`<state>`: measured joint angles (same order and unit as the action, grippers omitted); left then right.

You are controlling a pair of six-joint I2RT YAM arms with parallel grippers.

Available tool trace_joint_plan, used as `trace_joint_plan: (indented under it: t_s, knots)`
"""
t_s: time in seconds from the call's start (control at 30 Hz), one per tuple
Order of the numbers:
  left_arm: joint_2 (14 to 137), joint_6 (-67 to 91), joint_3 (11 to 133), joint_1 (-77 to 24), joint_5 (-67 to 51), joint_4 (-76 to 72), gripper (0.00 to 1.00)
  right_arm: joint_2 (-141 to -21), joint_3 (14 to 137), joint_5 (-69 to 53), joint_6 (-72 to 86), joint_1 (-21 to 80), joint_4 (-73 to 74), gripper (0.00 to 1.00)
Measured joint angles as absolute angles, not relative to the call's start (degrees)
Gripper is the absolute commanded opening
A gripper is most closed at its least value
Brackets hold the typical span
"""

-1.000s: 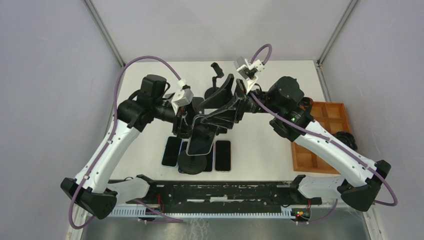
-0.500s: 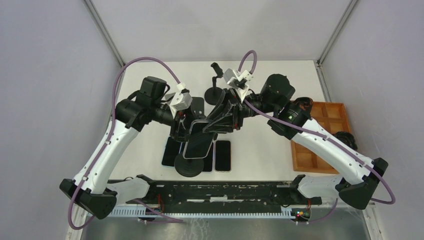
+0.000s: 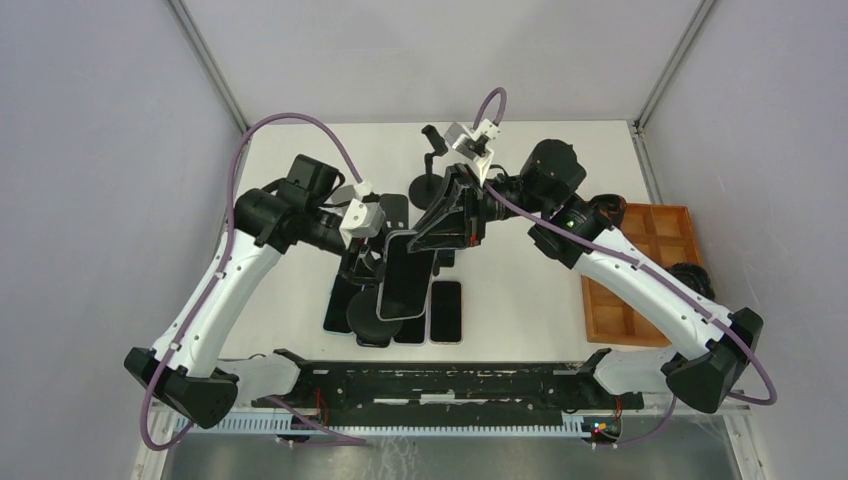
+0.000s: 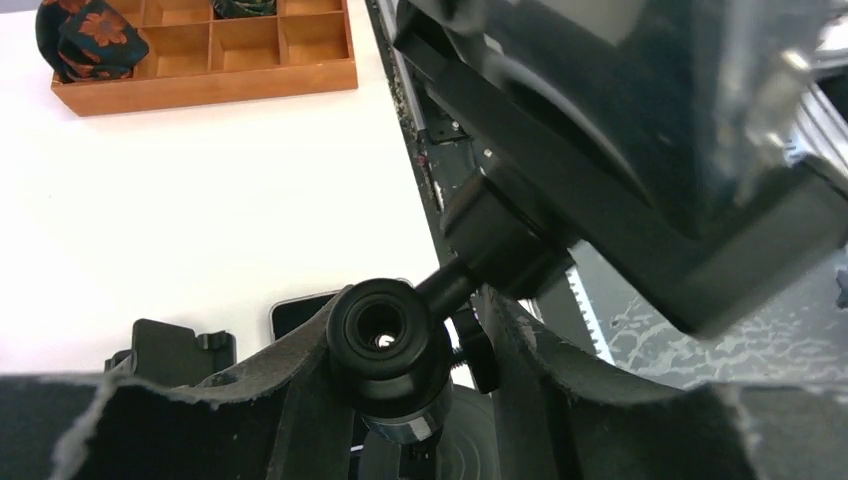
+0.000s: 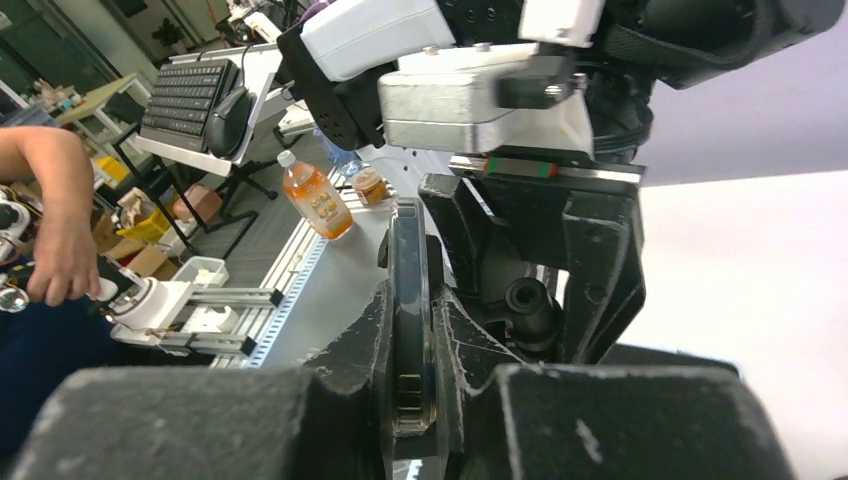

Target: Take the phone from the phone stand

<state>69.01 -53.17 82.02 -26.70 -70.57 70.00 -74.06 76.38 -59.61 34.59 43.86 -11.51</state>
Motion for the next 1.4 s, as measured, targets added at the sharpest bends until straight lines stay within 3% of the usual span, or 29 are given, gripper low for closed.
trace_joint_plan:
  t_s: [0.5, 0.83, 1.13, 1.4]
  knots:
    - [66.46, -69.56, 77.45, -27.16, -61.71, 82.54, 0.02, -70.30, 80.12, -54.02, 39.70, 32.47, -22.11, 0.00]
    - [65.39, -70.26, 81.47, -27.14, -61.41, 84.53, 0.02, -68.38, 84.14, -48.90, 27.94, 22.06, 4.19, 0.00]
    - [63.79, -70.22, 86.72, -27.14, -61.56, 84.90, 0.02, -70.85, 59.53, -40.05, 14.17, 19.40, 26.39, 0.00]
    - [63.53, -70.19, 87.22, -27.14, -61.60, 85.27, 0.02, -77.76, 50.70, -39.42, 10.26, 20.64, 28.80, 0.00]
